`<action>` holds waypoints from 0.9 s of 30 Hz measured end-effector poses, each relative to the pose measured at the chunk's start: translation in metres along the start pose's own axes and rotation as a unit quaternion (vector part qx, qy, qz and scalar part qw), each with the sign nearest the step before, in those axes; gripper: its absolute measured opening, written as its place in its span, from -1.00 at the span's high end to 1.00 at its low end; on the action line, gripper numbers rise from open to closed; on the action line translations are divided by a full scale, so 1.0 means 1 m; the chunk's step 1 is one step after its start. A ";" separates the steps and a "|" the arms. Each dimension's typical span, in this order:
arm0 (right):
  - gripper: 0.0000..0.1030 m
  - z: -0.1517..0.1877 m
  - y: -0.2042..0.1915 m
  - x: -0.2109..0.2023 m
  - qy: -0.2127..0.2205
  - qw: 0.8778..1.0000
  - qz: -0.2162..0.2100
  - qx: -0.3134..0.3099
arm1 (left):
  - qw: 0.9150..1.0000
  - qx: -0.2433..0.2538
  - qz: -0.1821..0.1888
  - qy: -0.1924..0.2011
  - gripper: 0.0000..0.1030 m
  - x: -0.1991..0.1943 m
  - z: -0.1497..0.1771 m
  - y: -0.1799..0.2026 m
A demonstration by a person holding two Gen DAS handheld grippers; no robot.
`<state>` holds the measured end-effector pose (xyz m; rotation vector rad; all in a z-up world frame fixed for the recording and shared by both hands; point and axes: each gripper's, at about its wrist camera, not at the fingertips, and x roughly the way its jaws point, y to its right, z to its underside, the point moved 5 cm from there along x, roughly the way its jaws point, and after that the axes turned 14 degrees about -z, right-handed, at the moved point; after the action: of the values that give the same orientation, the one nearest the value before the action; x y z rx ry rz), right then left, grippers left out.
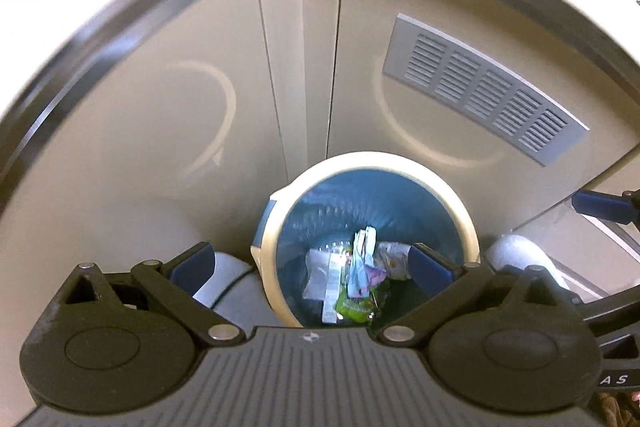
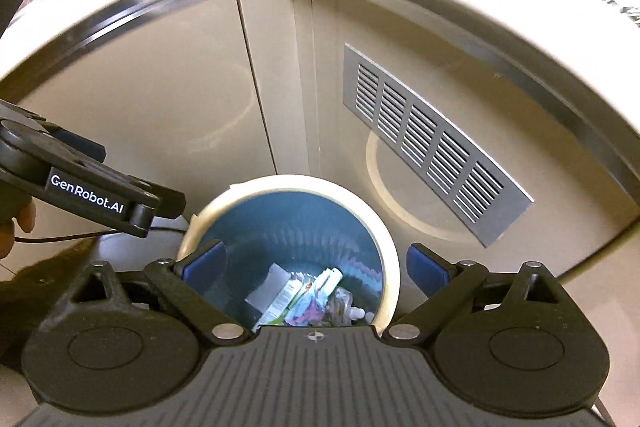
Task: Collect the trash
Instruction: 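Raise both grippers from the bin back up to the grey mat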
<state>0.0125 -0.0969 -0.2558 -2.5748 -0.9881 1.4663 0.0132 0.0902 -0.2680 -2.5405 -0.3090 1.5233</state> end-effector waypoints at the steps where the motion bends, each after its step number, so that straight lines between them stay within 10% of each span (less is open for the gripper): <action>1: -0.90 -0.001 -0.001 0.000 0.003 1.000 0.002 -0.002 | 1.000 0.001 0.000 0.004 -0.99 -0.003 0.000 0.000; 27: -0.90 -0.017 -0.023 -0.050 0.061 0.998 0.007 -0.018 | 0.998 -0.018 0.013 0.061 -0.99 -0.052 -0.014 -0.018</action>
<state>-0.0041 -0.1003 -0.2007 -2.6645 -0.9929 1.2873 0.0006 0.0933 -0.2130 -2.6598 -0.2910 1.3762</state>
